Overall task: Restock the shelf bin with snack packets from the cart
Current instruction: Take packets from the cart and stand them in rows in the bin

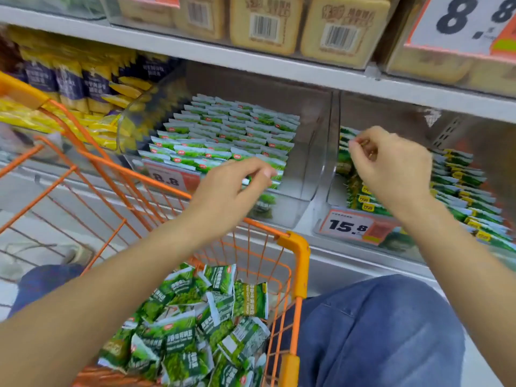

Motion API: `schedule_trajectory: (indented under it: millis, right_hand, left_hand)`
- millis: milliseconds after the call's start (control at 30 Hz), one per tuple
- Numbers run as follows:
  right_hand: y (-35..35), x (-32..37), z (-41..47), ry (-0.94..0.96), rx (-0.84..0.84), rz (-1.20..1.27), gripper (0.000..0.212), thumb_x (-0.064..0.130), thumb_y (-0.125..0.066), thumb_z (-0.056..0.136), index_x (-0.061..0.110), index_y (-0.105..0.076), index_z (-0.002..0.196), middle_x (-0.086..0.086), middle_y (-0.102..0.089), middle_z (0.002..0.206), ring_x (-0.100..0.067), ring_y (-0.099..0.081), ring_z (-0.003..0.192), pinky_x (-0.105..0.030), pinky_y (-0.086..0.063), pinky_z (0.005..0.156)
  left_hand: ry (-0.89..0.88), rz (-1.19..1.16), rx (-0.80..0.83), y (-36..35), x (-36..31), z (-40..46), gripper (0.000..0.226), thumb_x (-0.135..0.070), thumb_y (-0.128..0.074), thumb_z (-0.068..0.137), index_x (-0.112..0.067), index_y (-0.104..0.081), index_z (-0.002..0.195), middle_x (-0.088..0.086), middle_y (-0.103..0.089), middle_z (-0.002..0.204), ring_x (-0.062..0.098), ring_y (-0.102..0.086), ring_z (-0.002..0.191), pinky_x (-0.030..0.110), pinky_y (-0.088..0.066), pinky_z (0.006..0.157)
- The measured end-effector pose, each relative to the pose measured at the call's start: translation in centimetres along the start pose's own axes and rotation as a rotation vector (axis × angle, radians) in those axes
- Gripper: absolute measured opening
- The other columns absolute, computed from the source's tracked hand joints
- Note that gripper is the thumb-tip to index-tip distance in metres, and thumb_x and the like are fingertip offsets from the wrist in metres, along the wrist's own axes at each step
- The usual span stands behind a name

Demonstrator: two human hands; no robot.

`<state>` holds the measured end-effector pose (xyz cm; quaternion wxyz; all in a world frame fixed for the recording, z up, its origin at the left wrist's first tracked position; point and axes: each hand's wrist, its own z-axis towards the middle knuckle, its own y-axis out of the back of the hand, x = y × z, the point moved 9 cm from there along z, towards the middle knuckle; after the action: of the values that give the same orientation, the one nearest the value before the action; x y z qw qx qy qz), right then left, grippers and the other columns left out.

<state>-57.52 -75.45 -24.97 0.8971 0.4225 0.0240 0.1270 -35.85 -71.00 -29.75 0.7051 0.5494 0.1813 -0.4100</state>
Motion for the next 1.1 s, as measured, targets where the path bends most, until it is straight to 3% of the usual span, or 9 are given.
schedule_trajectory:
  millis: [67, 133, 233, 367, 467, 633, 800, 933, 1100]
  right_hand:
    - [3.0, 4.0, -3.2, 0.203, -0.112, 0.105, 0.018, 0.028, -0.056, 0.092, 0.015, -0.067, 0.087, -0.001, -0.063, 0.062, -0.027, -0.062, 0.057, -0.028, -0.040, 0.049]
    - [3.6, 8.0, -5.7, 0.360, -0.068, 0.233, 0.022, 0.028, -0.054, 0.092, 0.015, -0.069, 0.083, 0.003, -0.060, 0.059, -0.024, -0.061, 0.053, -0.029, -0.038, 0.050]
    - [2.7, 14.5, -8.4, 0.574, 0.086, 0.389, 0.021, 0.030, -0.054, 0.091, 0.019, -0.070, 0.083, 0.006, -0.061, 0.061, -0.020, -0.059, 0.051, -0.027, -0.040, 0.046]
    - [-4.1, 22.7, -12.9, 0.780, 0.746, 0.262, 0.029, 0.042, -0.044, 0.097, 0.025, -0.059, 0.115, 0.005, -0.066, 0.098, -0.020, -0.065, 0.084, -0.031, -0.050, 0.060]
    - [-8.6, 26.4, -17.1, 0.881, 1.101, 0.050, 0.041, 0.044, -0.046, 0.097, 0.016, -0.051, 0.126, -0.007, -0.061, 0.109, -0.028, -0.059, 0.098, -0.035, -0.047, 0.071]
    - [-12.4, 34.0, -21.7, 1.016, 1.237, 0.131, 0.043, 0.042, -0.044, 0.098, 0.009, -0.053, 0.123, -0.011, -0.062, 0.105, -0.030, -0.059, 0.094, -0.034, -0.045, 0.064]
    - [-16.0, 38.6, -24.7, 0.865, 1.325, 0.219, 0.047, 0.047, -0.046, 0.096, 0.004, -0.061, 0.110, -0.015, -0.064, 0.099, -0.032, -0.061, 0.092, -0.037, -0.052, 0.073]
    - [-18.2, 38.4, -26.2, 0.511, 1.389, 0.349, 0.042, 0.043, -0.064, 0.087, 0.005, -0.063, 0.104, -0.011, -0.067, 0.097, -0.028, -0.062, 0.090, -0.034, -0.052, 0.072]
    - [-16.2, 37.0, -20.9, 0.346, 1.439, 0.526, 0.015, 0.031, -0.068, 0.086, 0.021, -0.066, 0.076, 0.001, -0.068, 0.074, -0.013, -0.058, 0.062, -0.028, -0.047, 0.057]
  left_hand:
    - [0.030, 0.011, 0.115, 2.1, 1.5, -2.8, 0.025, -0.038, -0.043, 0.100, -0.030, -0.067, 0.101, -0.011, -0.070, 0.090, 0.001, -0.061, 0.077, 0.020, -0.047, 0.066]
    - [0.059, 0.155, 0.309, 2.9, 3.3, -6.1, 0.030, -0.051, -0.038, 0.096, -0.036, -0.064, 0.098, -0.009, -0.069, 0.086, 0.007, -0.063, 0.076, 0.035, -0.052, 0.070]
    - [0.125, 0.533, 0.676, 2.6, 7.4, -11.1, 0.050, -0.065, -0.026, 0.089, -0.036, -0.058, 0.116, -0.013, -0.068, 0.099, 0.007, -0.063, 0.091, 0.035, -0.050, 0.079]
    - [0.358, 0.818, 0.956, 4.1, 12.8, -16.1, 0.053, -0.055, -0.033, 0.098, -0.024, -0.039, 0.141, 0.002, -0.060, 0.127, 0.021, -0.055, 0.116, 0.028, -0.043, 0.090]
    - [0.470, 0.870, 0.905, 6.8, 15.0, -16.9, 0.055, -0.053, -0.036, 0.098, -0.023, -0.033, 0.144, 0.009, -0.059, 0.127, 0.025, -0.054, 0.118, 0.031, -0.044, 0.093]
    - [0.573, 0.626, 0.670, 10.0, 15.8, -16.6, 0.047, -0.051, -0.037, 0.099, -0.018, -0.050, 0.130, 0.004, -0.062, 0.123, 0.023, -0.057, 0.110, 0.034, -0.045, 0.093]
    - [0.624, 0.544, 0.778, 8.7, 16.4, -17.5, 0.043, -0.046, -0.036, 0.101, -0.009, -0.056, 0.114, 0.011, -0.058, 0.099, 0.026, -0.051, 0.089, 0.029, -0.036, 0.068]
    - [0.626, 0.551, 0.726, 9.3, 16.6, -17.3, 0.046, -0.045, -0.036, 0.102, -0.012, -0.050, 0.130, 0.012, -0.056, 0.122, 0.027, -0.051, 0.102, 0.030, -0.038, 0.078]
    - [0.619, 0.587, 0.544, 11.1, 16.3, -16.6, 0.044, -0.046, -0.038, 0.100, -0.014, -0.056, 0.122, 0.009, -0.061, 0.116, 0.028, -0.056, 0.106, 0.034, -0.044, 0.082]
